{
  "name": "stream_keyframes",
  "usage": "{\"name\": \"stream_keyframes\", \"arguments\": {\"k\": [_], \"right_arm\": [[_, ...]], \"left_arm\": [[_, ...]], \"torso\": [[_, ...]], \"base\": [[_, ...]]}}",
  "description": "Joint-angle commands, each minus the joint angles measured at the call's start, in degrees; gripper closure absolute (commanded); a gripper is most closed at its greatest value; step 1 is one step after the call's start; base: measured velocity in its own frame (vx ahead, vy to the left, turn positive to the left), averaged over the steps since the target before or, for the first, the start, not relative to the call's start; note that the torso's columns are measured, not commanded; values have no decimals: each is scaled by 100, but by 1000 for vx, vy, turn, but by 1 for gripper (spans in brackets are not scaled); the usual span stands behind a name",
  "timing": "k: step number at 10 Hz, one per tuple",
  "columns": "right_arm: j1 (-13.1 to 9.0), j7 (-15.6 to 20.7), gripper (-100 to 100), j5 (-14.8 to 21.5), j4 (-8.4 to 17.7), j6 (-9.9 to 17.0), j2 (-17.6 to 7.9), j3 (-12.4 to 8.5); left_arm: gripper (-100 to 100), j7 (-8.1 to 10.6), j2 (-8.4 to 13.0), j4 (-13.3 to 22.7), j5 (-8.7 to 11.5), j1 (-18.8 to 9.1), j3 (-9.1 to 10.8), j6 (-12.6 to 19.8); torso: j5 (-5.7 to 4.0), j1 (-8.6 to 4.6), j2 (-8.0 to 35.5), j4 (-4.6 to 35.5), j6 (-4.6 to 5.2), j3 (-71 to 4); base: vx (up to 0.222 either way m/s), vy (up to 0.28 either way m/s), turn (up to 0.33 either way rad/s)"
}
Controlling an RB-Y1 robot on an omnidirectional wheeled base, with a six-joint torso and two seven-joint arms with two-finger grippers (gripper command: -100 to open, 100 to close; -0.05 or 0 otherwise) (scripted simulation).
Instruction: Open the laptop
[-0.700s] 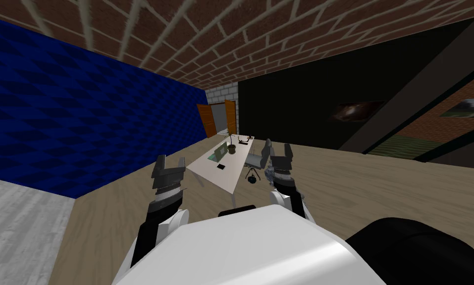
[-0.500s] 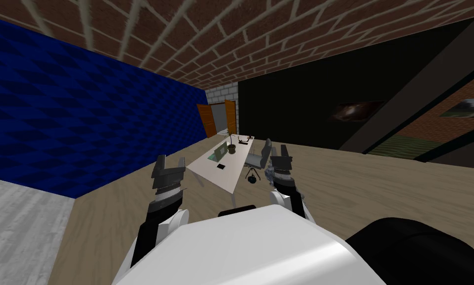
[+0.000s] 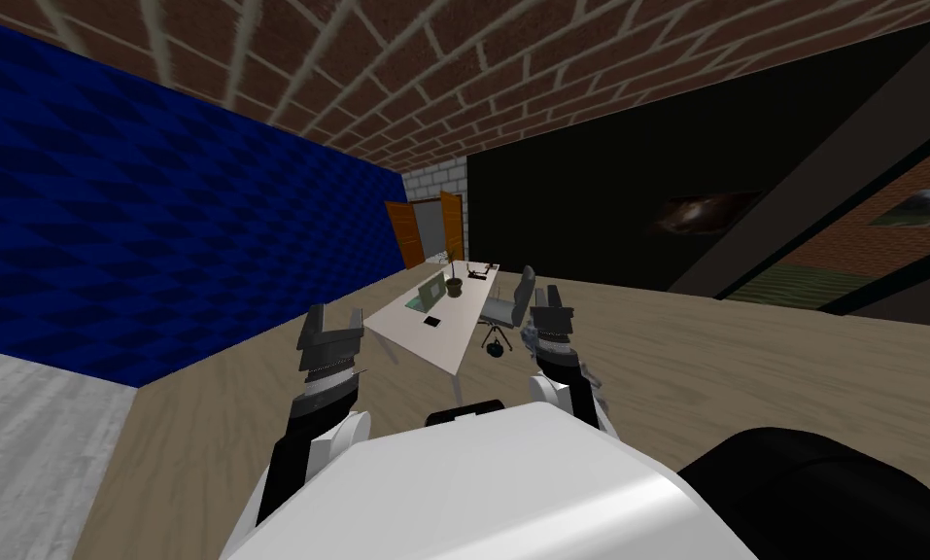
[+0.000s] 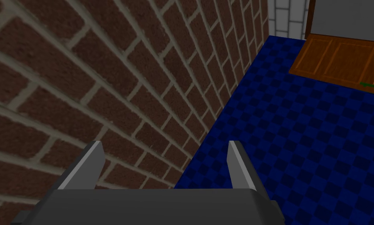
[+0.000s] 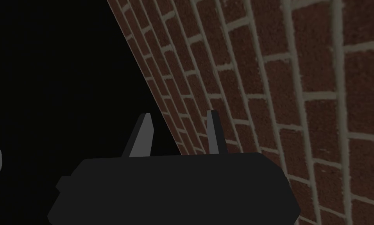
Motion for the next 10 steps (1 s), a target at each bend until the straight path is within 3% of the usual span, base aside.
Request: {"name": "stream_keyframes", "arguments": {"k": [1, 2, 3, 5, 10], "right_arm": [[0, 0, 0, 0, 0, 0, 0, 0], [0, 0, 0, 0, 0, 0, 0, 0], [0, 0, 0, 0, 0, 0, 0, 0], [0, 0, 0, 0, 3, 1, 0, 0], [0, 0, 0, 0, 3, 1, -1, -1]], "left_arm": [[0, 0, 0, 0, 0, 0, 0, 0], [0, 0, 0, 0, 0, 0, 0, 0], [-100, -11, 194, 139, -26, -98, 71, 31], [-100, -27, 370, 341, -60, -239, 179, 73], [-100, -92, 802, 1123, -173, -790, 619, 220]], "torso": [[0, 0, 423, 423, 0, -846], [0, 0, 846, 846, 0, -1692], [0, 0, 1269, 1269, 0, -2538], [3, 11, 1519, 1515, 1, -3042], [2, 5, 1537, 1537, 1, -3075]], "base": [[0, 0, 0], [0, 0, 0], [-2, 17, -81], [-14, 43, -107], [-22, 77, -141]]}}
